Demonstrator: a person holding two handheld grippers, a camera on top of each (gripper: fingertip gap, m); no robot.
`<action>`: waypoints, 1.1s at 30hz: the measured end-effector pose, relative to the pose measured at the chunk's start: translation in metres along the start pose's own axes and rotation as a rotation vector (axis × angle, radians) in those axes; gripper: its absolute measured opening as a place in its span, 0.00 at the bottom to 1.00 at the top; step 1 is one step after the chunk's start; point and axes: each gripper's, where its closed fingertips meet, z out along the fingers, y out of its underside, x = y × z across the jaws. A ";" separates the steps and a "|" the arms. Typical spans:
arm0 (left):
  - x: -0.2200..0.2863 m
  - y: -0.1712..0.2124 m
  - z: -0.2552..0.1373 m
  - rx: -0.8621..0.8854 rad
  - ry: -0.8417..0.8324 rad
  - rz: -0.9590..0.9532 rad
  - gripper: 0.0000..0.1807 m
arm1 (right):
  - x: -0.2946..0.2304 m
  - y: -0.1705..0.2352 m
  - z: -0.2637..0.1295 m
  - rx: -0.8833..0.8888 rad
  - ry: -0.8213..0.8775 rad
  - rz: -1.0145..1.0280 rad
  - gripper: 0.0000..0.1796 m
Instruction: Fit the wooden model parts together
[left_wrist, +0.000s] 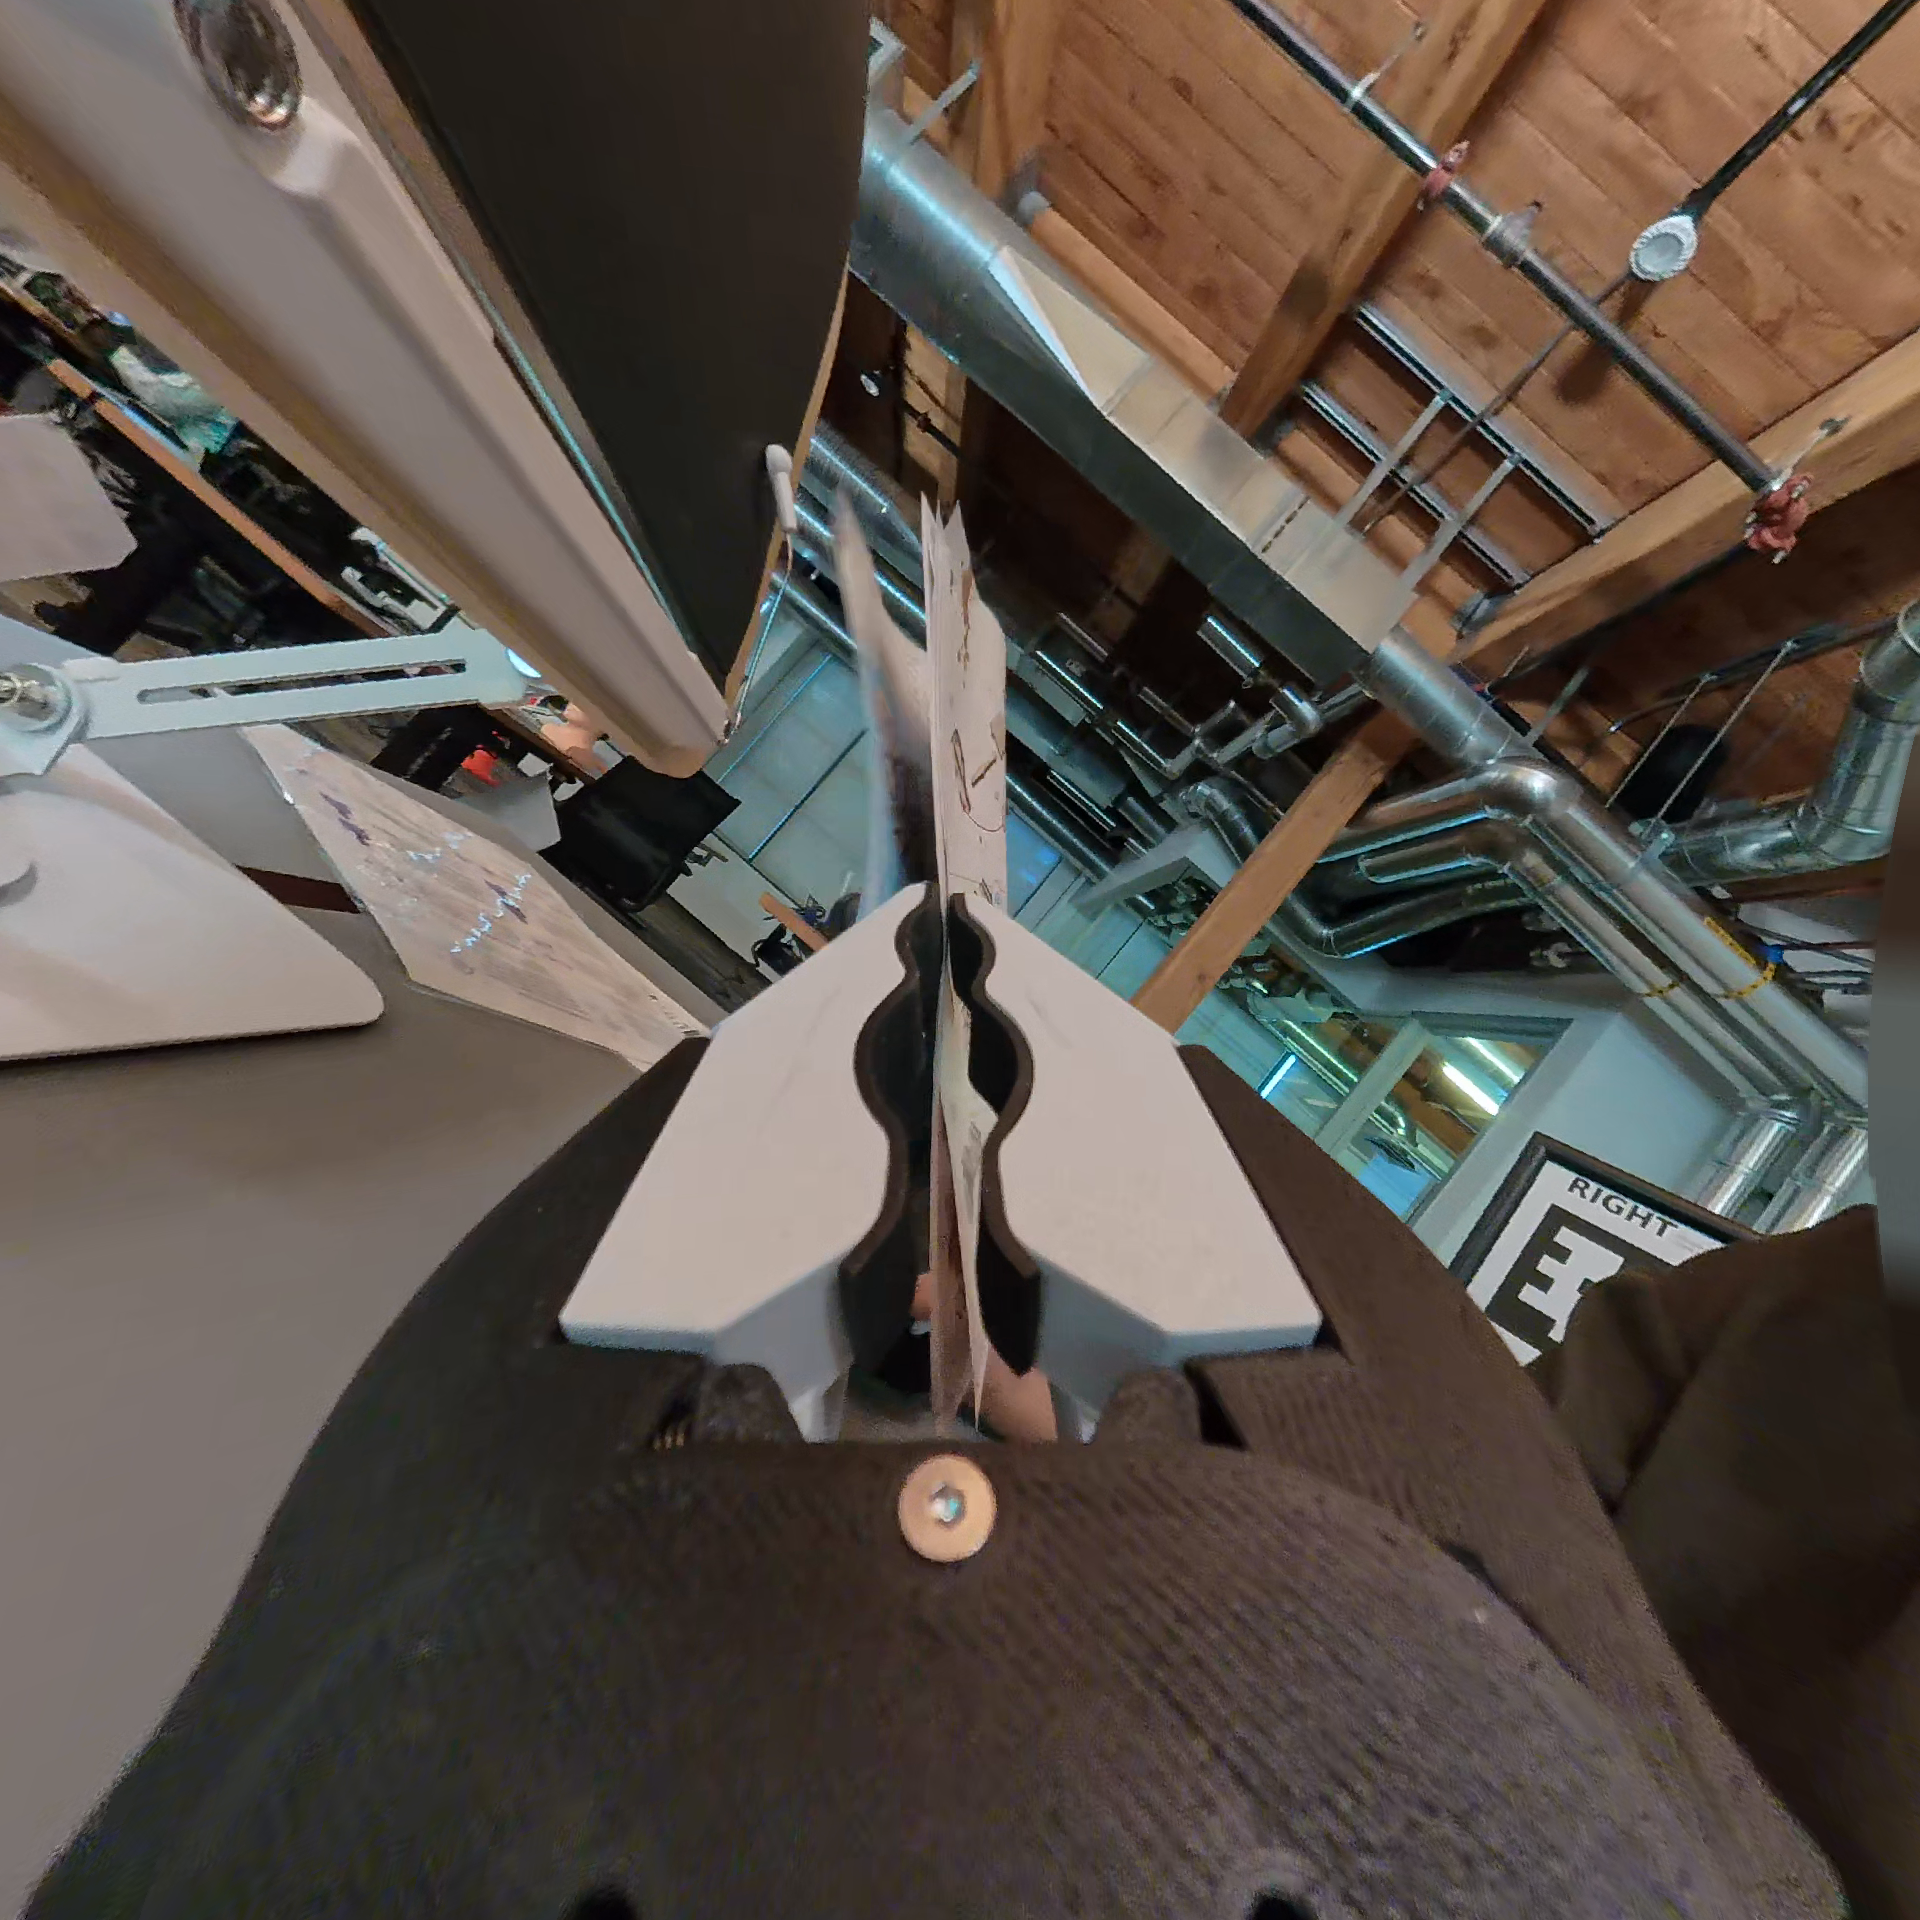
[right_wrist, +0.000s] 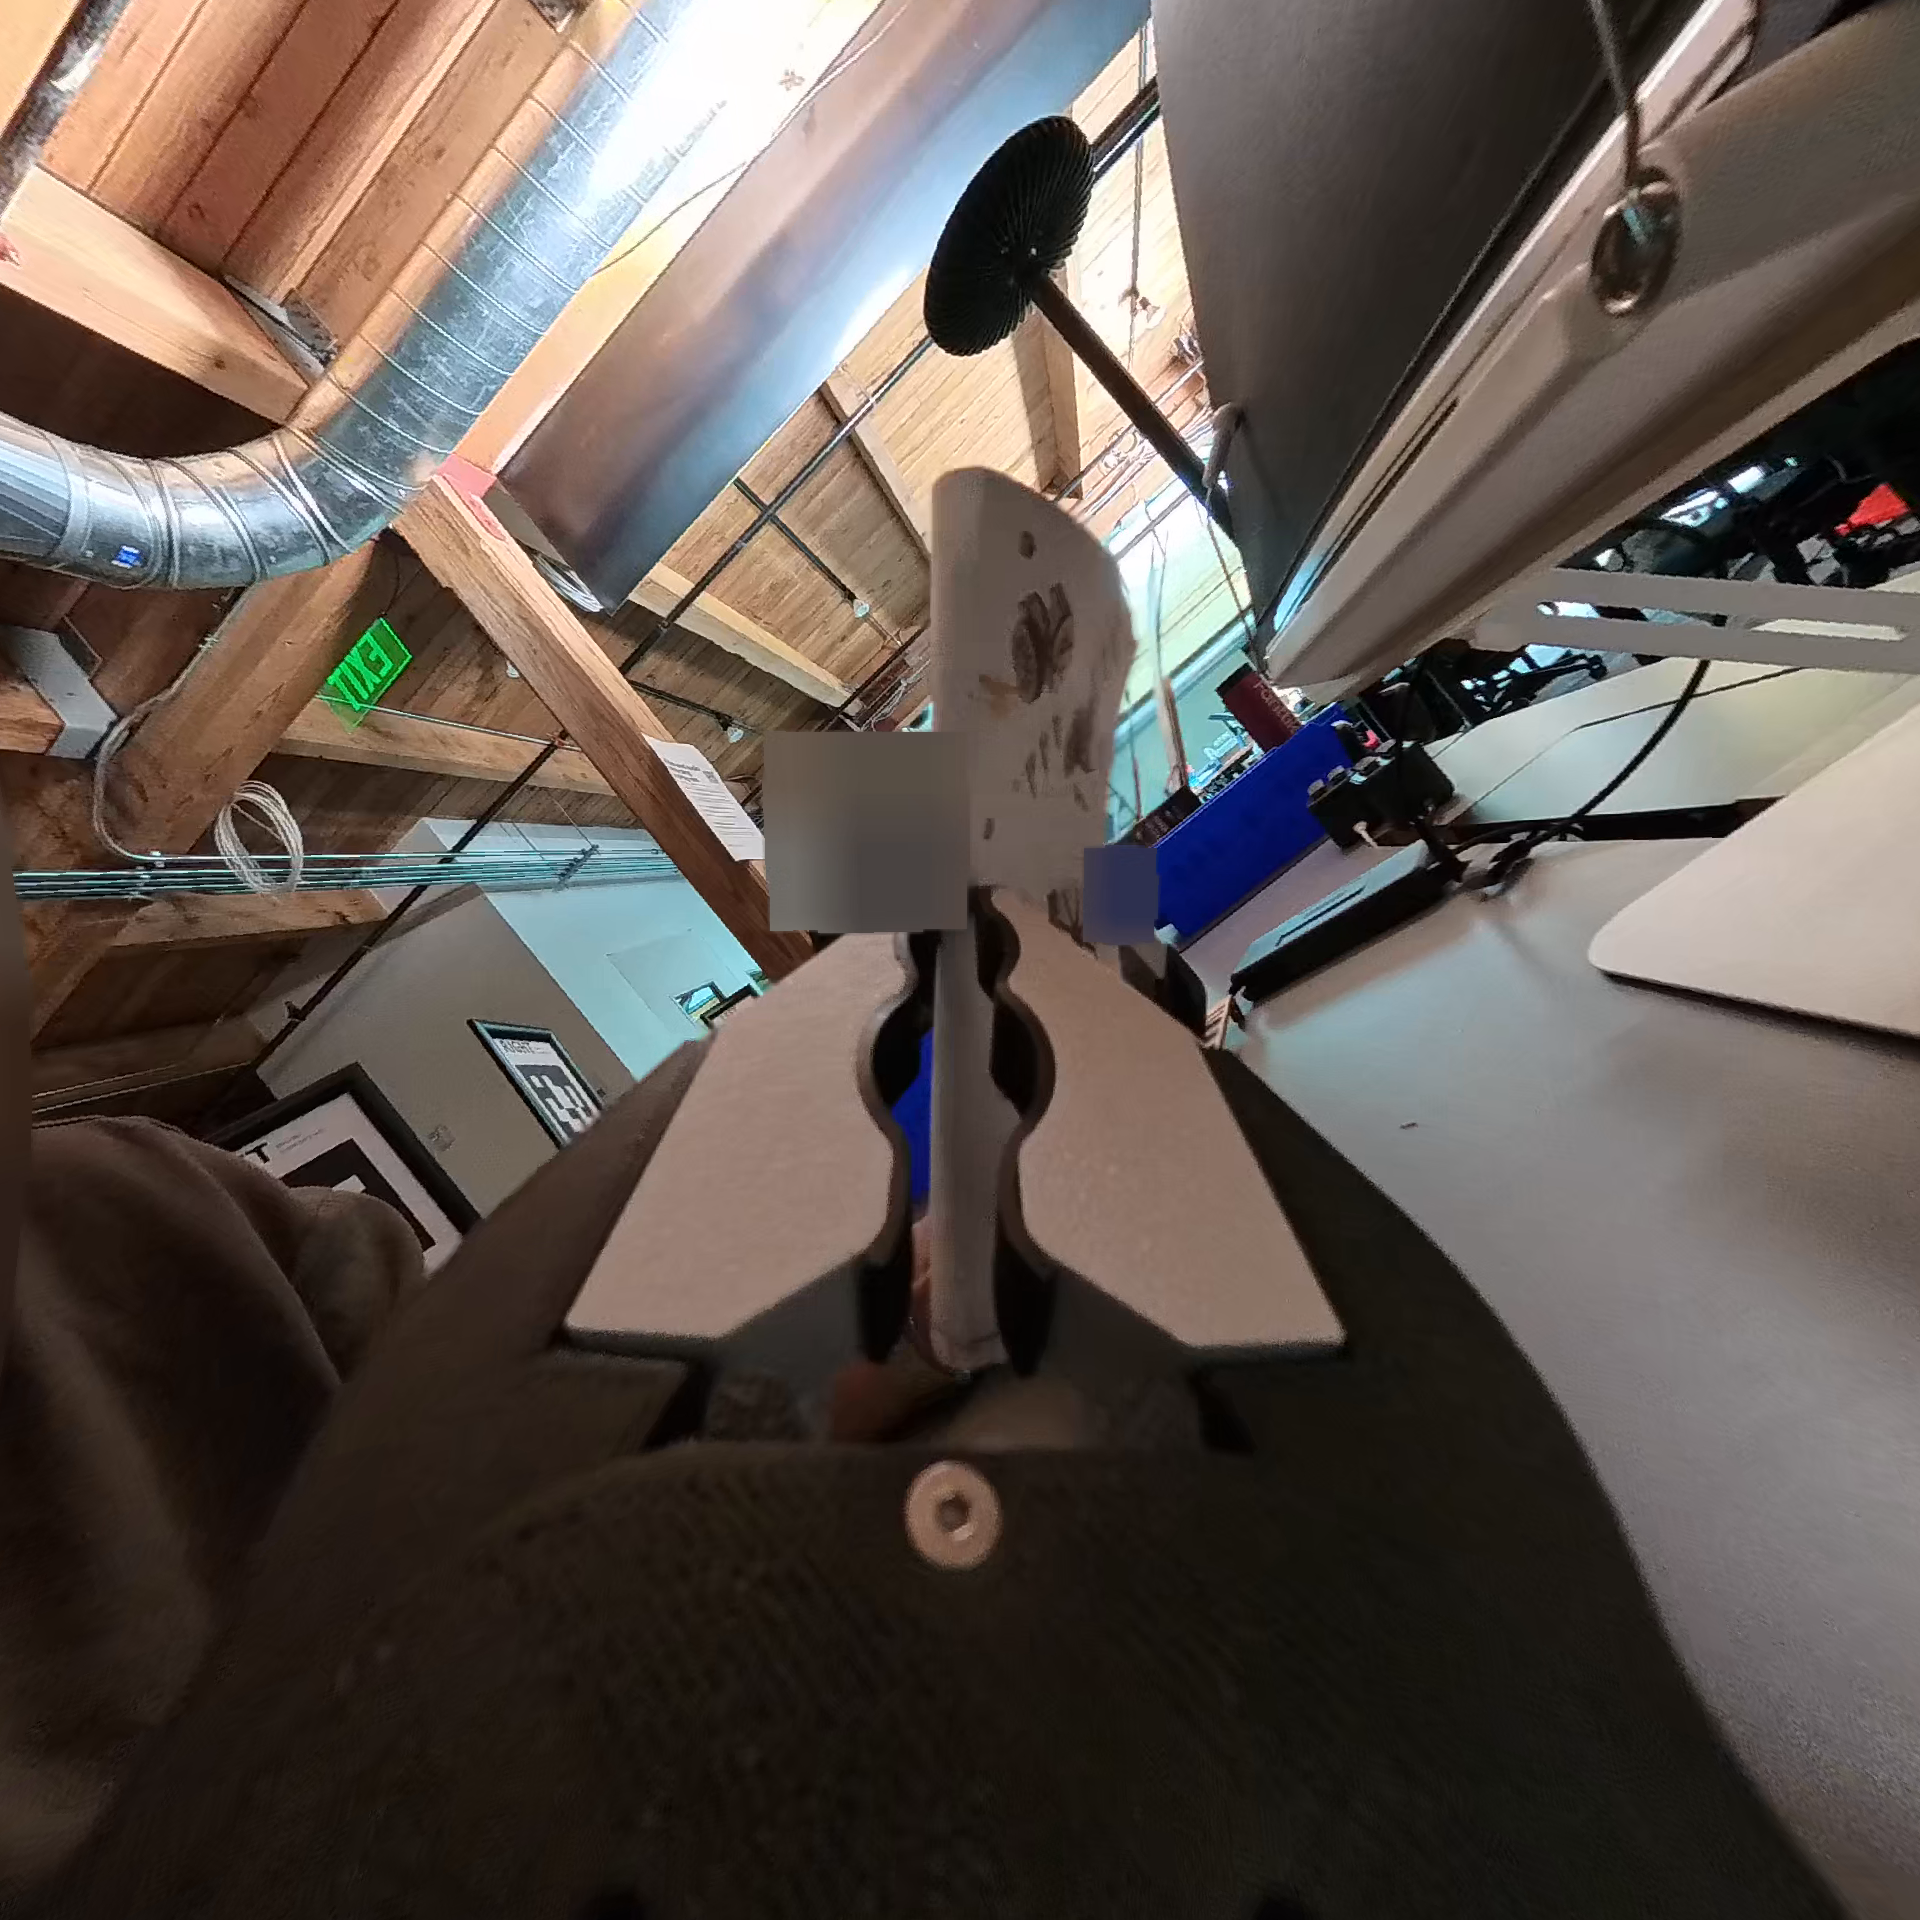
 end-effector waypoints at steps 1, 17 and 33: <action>-0.002 0.000 0.000 0.001 -0.010 -0.001 0.00 | 0.002 0.000 -0.001 -0.001 0.014 -0.010 0.02; -0.006 0.019 0.011 -0.107 -0.056 0.059 0.00 | 0.017 0.009 0.000 -0.080 0.160 -0.124 0.00; 0.005 0.037 0.015 -0.219 0.016 0.042 0.00 | 0.004 -0.006 -0.003 0.003 0.050 -0.038 0.00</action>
